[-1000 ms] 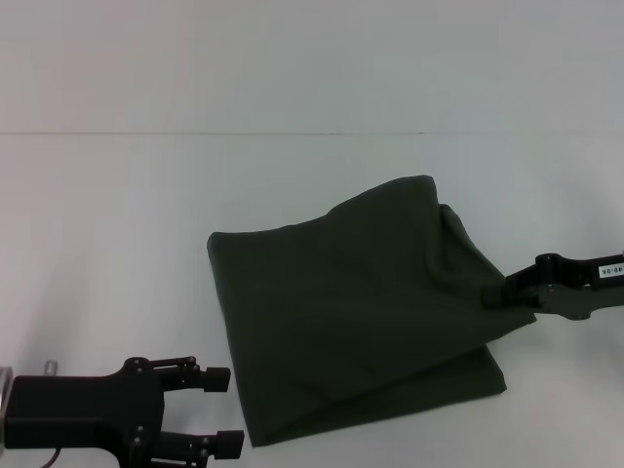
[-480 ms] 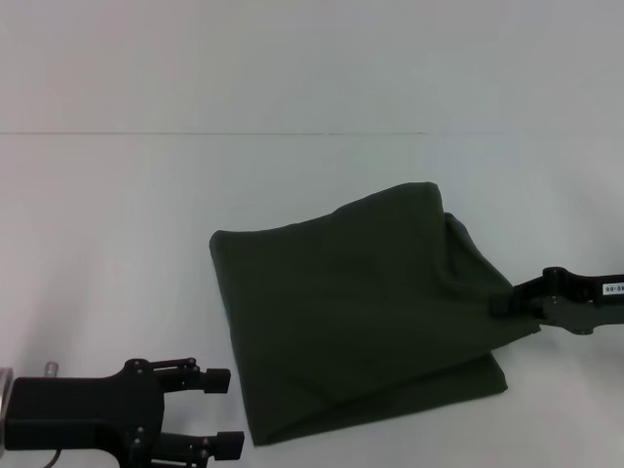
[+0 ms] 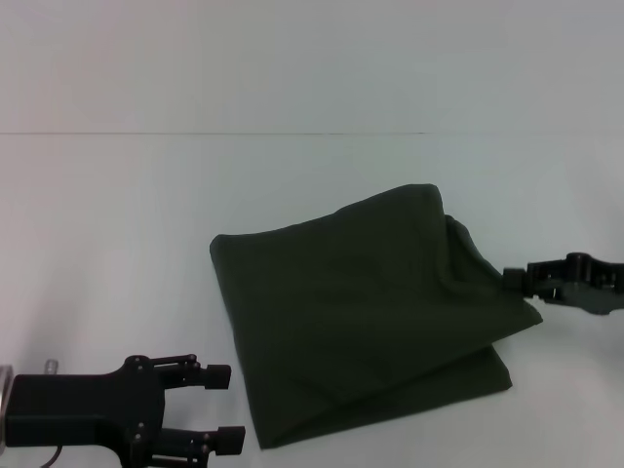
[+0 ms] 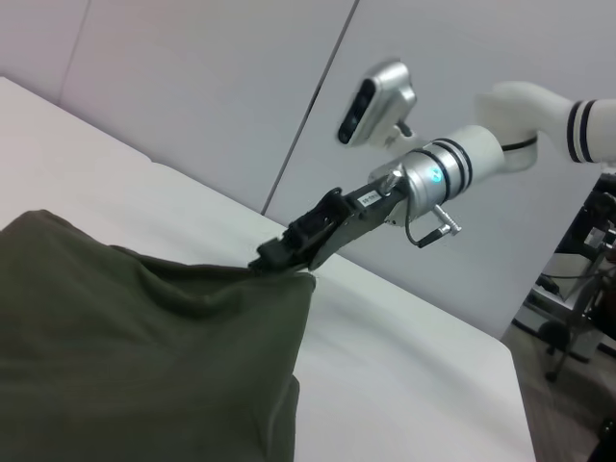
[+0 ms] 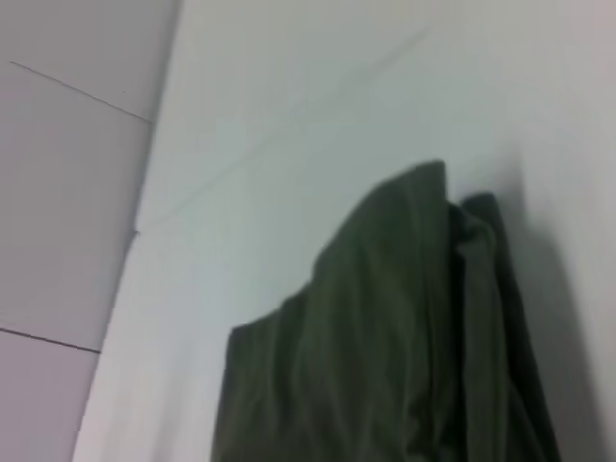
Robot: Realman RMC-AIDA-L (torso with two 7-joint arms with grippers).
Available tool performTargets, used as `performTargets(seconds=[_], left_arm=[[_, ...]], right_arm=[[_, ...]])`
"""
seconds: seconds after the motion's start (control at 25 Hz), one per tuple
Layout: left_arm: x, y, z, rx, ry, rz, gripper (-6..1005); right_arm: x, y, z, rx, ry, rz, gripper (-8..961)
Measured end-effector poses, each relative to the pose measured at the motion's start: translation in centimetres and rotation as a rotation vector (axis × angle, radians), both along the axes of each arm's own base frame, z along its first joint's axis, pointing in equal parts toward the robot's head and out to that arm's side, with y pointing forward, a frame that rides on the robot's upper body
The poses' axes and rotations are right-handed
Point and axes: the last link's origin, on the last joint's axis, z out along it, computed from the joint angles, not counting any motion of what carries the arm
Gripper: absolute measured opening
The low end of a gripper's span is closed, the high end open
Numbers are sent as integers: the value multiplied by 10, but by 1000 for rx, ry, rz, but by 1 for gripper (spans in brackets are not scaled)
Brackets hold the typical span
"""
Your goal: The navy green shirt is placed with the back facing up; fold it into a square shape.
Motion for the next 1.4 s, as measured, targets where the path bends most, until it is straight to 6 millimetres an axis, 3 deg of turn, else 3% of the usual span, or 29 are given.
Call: performTargets(seconds=[0.2,0.4,0.52,0.72,0.88,1.0,1.4], left_arm=[[0,2,2,13,-4,4,862],[1,3,1,19,-5,6,862],[1,4,2,33,-15,14,862],[2,7,3,51,-24,21,862],[1,9,5,69,-34,32,862],[1,8,5,73,-43,42,862],[3,8,2,67,-53,47,862]], right_arm=[[1,-4,13,160,38,150,307],[1,-10,23,357,41,310,555],[-8,-12,13,432,6,457,645],[-35,-13,-22,443,-37,684,796],[-51,-18,-48,406,-39,839,851],[-52,-21,-61,406,-50,884,879],[-22,-28,-70,414,-193,833,876]])
